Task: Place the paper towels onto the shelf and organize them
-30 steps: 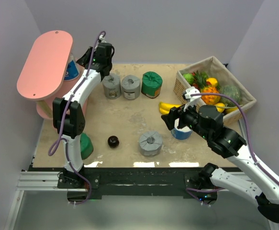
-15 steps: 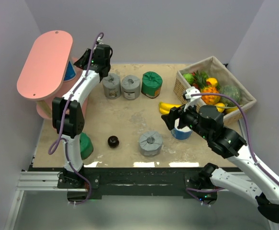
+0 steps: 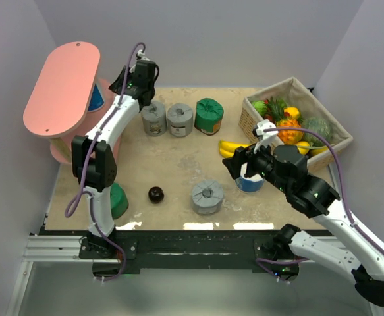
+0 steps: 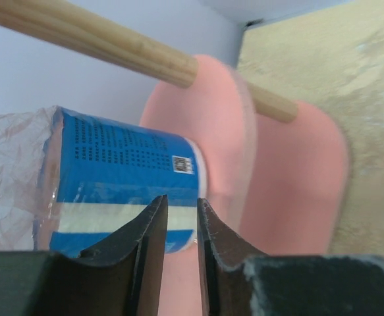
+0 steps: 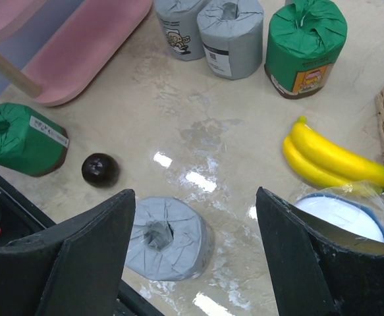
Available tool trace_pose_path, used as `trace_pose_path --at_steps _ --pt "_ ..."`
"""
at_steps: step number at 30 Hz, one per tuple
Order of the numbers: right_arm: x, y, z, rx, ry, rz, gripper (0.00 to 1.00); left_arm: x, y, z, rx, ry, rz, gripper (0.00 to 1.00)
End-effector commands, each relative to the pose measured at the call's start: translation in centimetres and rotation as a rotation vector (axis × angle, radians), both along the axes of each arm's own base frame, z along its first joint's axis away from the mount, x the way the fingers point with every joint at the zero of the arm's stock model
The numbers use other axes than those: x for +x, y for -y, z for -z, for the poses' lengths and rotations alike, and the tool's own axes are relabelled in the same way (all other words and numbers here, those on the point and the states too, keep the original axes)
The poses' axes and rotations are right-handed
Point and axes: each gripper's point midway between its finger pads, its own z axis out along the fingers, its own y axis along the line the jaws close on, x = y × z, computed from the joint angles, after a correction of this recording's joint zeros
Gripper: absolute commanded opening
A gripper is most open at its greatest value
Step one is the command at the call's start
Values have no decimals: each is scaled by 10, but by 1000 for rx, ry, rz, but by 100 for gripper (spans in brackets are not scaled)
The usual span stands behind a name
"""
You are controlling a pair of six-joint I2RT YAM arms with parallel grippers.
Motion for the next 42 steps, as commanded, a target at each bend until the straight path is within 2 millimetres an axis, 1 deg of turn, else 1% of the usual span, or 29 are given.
trace_pose_path --at_steps 1,4,5,6,7,8,9,10,11,12,13,14,15,17,19,20,21,22,23,24,26,27,29,30,31,32,33,39,42 --pt "8 8 -3 39 -39 104 77 -7 68 -71 -213 195 193 32" --pt "14 21 9 14 -83 203 77 -15 114 -79 -344 196 334 35" --pt "15 25 18 -7 -106 231 77 -20 128 -79 -382 191 373 36" --pt "17 29 23 -17 -120 263 76 -25 144 -87 -468 205 444 38" --pt "20 31 32 -47 -139 286 76 -30 154 -85 -510 189 489 39" --pt "23 40 40 -79 -153 343 77 -40 162 -99 -569 212 539 42" --pt "25 44 46 -101 -162 370 77 -46 179 -101 -638 194 629 48" --pt "27 47 53 -125 -173 390 77 -51 186 -97 -676 187 664 51" --pt "29 49 63 -165 -189 413 77 -64 189 -115 -726 226 708 54" --pt "31 49 68 -179 -200 418 77 -74 204 -103 -777 177 786 61" --pt "32 48 73 -191 -211 420 76 -80 211 -110 -806 195 840 65" --pt "34 45 82 -211 -230 416 75 -94 213 -122 -833 212 889 70" --pt "35 43 85 -216 -239 413 75 -103 221 -110 -864 169 932 78" --pt "38 40 95 -243 -260 415 73 -116 220 -116 -909 194 941 86" --pt "40 39 97 -249 -264 420 71 -127 224 -100 -933 137 966 95" --pt "42 36 97 -242 -264 415 69 -134 221 -104 -941 146 968 96" --pt "42 30 99 -238 -275 395 68 -138 217 -90 -943 130 942 98" --pt "43 27 101 -233 -281 385 68 -139 215 -92 -951 164 941 98" --pt "45 22 100 -217 -280 378 66 -147 210 -103 -972 213 942 99" --pt "47 19 104 -224 -292 372 66 -152 208 -88 -980 199 932 100" --pt "50 18 111 -240 -301 384 65 -161 201 -101 -991 268 940 100" --pt "51 20 114 -253 -304 399 65 -162 195 -94 -983 274 913 100" --pt "54 25 124 -301 -318 429 64 -169 187 -102 -981 326 906 100" --pt "55 27 127 -317 -321 438 64 -170 182 -93 -972 325 882 100" --pt "57 29 130 -337 -326 453 63 -171 179 -94 -968 351 880 100" --pt "58 37 131 -366 -319 492 63 -176 174 -99 -969 385 877 100" --pt "59 41 132 -383 -319 510 63 -177 170 -83 -962 374 851 100" --pt "63 65 147 -468 -334 587 63 -183 159 -93 -958 438 831 100" --pt "62 67 155 -476 -350 584 63 -185 158 -96 -962 450 835 100"
